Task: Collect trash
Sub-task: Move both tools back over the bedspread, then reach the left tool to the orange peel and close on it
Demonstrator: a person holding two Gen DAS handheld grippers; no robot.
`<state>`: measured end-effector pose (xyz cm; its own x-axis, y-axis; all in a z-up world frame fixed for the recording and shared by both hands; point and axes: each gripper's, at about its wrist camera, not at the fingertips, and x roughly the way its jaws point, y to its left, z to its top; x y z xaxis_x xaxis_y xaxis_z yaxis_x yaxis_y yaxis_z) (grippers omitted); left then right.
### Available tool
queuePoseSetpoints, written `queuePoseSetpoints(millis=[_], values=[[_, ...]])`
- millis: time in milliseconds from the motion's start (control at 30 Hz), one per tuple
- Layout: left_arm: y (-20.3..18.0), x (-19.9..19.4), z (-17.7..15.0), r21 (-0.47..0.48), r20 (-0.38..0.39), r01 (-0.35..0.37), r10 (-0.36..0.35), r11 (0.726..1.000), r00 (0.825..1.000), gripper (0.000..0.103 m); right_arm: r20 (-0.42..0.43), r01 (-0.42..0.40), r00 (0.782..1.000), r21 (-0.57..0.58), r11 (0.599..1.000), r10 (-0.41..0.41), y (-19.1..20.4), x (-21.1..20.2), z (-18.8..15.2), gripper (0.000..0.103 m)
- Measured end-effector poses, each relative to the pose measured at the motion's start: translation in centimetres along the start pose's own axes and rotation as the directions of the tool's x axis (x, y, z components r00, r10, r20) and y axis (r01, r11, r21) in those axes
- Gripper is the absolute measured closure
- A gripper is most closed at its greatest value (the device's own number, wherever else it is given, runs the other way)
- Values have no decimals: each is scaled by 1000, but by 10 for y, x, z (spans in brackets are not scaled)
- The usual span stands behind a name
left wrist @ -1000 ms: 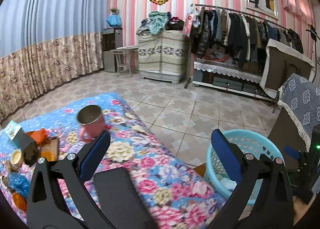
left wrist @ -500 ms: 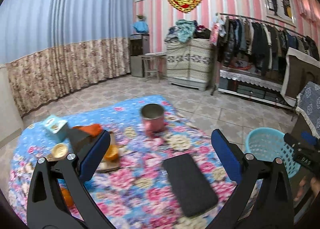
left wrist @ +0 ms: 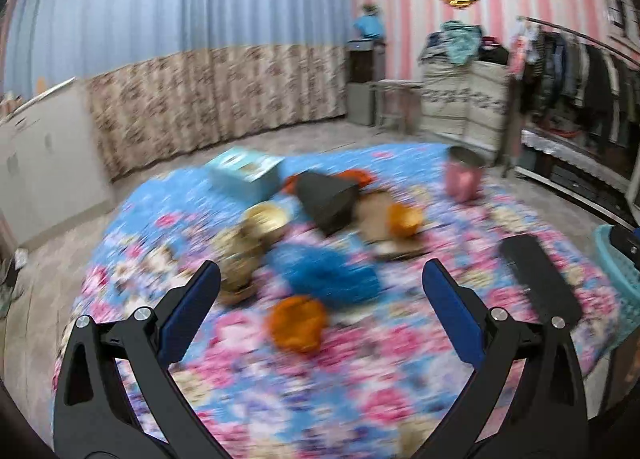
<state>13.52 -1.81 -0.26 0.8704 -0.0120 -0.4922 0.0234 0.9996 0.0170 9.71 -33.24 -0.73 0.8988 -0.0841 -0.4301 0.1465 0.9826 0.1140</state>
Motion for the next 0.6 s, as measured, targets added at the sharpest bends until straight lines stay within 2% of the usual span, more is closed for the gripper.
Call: queuePoseSetpoints(millis=[100,200,333,467,600], values=[[28,9,-10,-23,-18,-70,70,997,997,5,-43,-34,999,-27,999,33,20,13,-7,5],[52,16,-11,-107,-38,-69,66,992,997,5,-66,-51,997,-53,997,47,36,23,-8,5],[54,29,-14,-110,-62,-80,73,991,995,5,-80,-62,995,-56,997,57,56,39,-3,5],[46,39,-18,-68,-101,-59,51,996,994,6,-93,-77,993,-81,994,70,73,50,-12,5],[39,56,-27,-76,-180,-10,-4,997,984,6,-110,-78,992,-116,990,65,81,57,-24,5]])
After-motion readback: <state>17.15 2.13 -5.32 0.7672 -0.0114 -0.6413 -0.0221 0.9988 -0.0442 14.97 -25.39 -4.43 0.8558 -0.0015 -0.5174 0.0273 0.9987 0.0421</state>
